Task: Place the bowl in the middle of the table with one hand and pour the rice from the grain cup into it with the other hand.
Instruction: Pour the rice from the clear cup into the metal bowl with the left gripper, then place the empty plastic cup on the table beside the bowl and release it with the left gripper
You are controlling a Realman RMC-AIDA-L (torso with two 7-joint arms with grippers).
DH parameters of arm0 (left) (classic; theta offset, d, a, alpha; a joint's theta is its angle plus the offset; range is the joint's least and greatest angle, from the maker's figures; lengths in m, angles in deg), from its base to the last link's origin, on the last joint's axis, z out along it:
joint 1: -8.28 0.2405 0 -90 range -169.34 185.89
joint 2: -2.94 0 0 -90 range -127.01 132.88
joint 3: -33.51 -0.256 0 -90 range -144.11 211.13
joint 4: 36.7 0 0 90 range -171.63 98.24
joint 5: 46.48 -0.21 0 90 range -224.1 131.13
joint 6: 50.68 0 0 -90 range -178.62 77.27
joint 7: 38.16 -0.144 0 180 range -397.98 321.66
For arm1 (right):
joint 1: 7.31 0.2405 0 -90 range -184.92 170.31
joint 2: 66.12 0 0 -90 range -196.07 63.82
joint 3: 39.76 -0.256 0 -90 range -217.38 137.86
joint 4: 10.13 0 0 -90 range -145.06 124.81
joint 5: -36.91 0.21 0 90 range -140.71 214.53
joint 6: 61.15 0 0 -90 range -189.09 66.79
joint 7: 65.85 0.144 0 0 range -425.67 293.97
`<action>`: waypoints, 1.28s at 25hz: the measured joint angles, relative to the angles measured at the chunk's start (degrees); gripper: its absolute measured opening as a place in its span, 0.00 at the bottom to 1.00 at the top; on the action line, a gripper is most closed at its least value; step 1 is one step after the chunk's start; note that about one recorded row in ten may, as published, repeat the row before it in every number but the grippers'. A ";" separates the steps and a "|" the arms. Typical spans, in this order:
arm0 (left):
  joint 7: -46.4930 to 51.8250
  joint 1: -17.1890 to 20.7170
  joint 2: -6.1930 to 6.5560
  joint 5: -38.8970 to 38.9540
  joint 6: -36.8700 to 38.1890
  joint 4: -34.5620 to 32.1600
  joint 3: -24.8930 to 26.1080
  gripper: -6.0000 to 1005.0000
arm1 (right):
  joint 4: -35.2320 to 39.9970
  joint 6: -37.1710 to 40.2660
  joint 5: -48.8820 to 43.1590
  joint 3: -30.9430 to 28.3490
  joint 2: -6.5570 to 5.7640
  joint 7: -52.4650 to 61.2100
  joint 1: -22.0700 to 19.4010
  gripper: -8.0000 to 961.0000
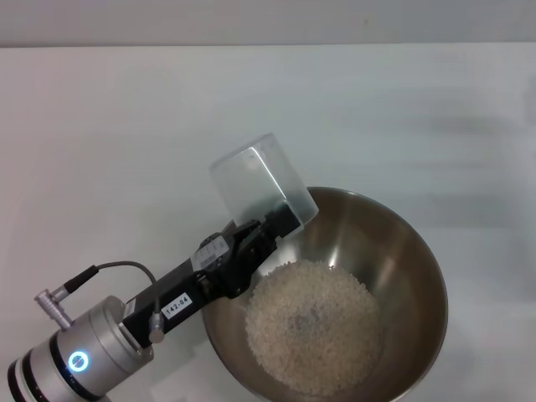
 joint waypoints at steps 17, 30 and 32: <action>28.87 0.67 -0.08 0.52 1.62 1.01 4.82 0.07 | 0.15 -0.08 0.00 0.00 -0.01 0.00 -0.14 0.52; 99.44 3.46 -0.13 4.16 -8.71 0.58 25.23 0.07 | 1.03 0.17 0.00 0.00 0.08 0.43 0.05 0.52; 106.48 3.57 -0.11 6.27 -12.41 0.46 26.03 0.07 | 1.39 0.40 0.00 0.00 0.17 0.53 -0.07 0.52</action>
